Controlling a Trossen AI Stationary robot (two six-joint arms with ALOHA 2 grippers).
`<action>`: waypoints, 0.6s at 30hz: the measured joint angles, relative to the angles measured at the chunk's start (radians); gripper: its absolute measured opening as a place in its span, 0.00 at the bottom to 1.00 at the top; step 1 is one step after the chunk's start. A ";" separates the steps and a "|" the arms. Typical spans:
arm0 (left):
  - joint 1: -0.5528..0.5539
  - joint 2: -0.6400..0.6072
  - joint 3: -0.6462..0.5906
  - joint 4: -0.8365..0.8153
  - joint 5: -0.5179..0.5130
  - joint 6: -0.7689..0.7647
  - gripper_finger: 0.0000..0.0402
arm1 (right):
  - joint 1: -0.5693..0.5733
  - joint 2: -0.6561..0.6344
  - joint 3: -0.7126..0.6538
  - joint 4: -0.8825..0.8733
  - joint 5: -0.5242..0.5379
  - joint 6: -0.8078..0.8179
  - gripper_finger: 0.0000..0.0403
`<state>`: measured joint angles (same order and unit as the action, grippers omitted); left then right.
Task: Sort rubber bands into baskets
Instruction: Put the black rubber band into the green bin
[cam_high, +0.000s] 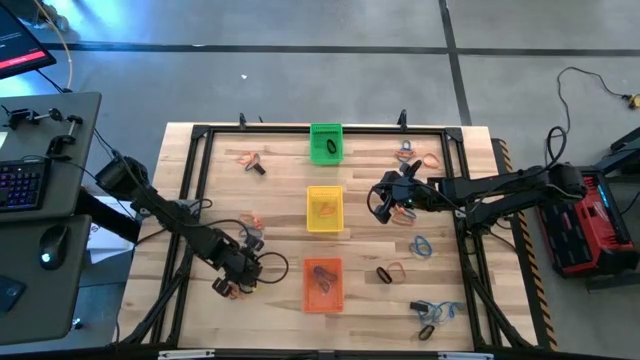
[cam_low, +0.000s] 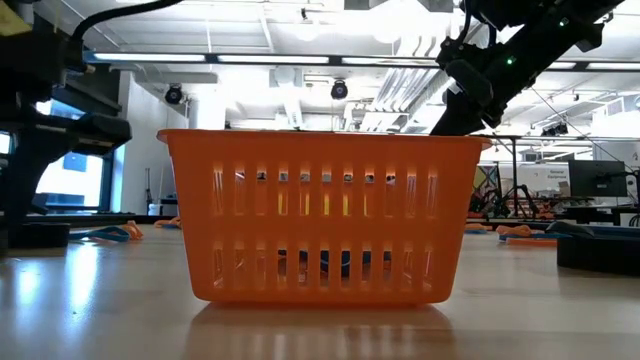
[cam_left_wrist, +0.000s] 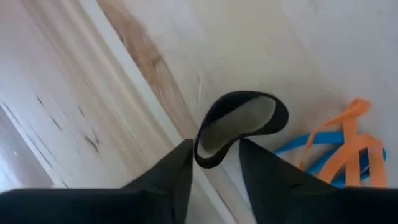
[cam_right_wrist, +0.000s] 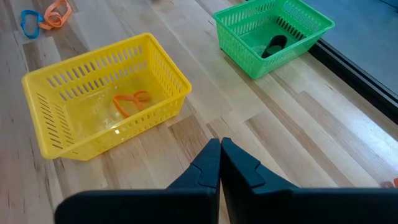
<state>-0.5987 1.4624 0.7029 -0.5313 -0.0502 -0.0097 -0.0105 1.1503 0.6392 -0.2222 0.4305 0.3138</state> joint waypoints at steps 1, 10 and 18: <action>0.000 0.000 0.000 0.009 0.000 0.009 0.23 | 0.000 0.000 0.000 0.000 0.000 0.000 0.00; 0.038 -0.002 0.000 0.021 0.000 -0.063 0.02 | 0.000 0.000 0.000 0.000 0.000 0.000 0.00; 0.159 -0.056 0.049 -0.017 -0.045 -0.154 0.00 | 0.000 0.000 0.000 0.001 0.000 0.000 0.00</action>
<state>-0.4393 1.4066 0.7518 -0.5481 -0.0949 -0.1637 -0.0103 1.1503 0.6392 -0.2214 0.4305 0.3138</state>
